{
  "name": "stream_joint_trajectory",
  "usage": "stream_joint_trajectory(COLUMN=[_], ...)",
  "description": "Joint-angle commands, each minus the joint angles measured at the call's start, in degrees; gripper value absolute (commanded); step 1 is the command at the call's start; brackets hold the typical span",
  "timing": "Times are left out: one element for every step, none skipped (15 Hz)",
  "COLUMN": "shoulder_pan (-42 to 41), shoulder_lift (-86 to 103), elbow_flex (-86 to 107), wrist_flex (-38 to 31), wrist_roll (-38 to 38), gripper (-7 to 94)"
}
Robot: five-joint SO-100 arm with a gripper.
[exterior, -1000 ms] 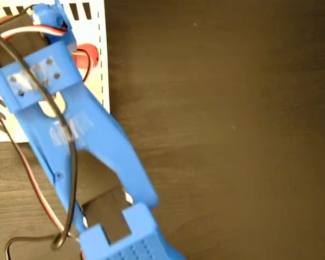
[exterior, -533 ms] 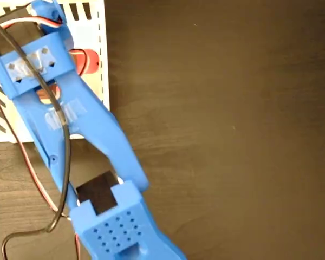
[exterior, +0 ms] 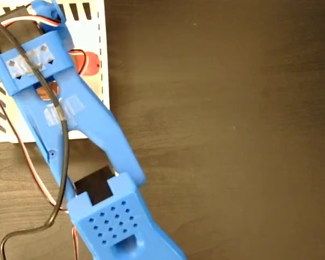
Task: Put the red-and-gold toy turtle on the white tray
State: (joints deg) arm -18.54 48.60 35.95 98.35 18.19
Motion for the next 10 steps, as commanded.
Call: stream_joint_trajectory(shoulder_pan=[-0.97, -0.97, -0.97, -0.97, -0.79, -0.79, -0.7, -0.7, -0.7, -0.7], shoulder_lift=[2.55, 2.55, 2.55, 2.55, 2.64, 2.72, 2.81, 2.81, 2.9, 2.99], elbow_flex=[-3.52, -3.52, -3.52, -3.52, -3.25, -3.25, -2.9, -2.46, -2.2, -2.2], wrist_flex=[0.53, 0.53, 0.53, 0.62, 0.7, 0.79, 0.79, 0.79, 0.79, 0.79], wrist_roll=[0.09, 0.09, 0.09, 0.0, 0.0, -0.18, -0.26, -0.26, -0.26, -0.26], gripper=[6, 22, 36, 44, 49, 50, 50, 50, 50, 50])
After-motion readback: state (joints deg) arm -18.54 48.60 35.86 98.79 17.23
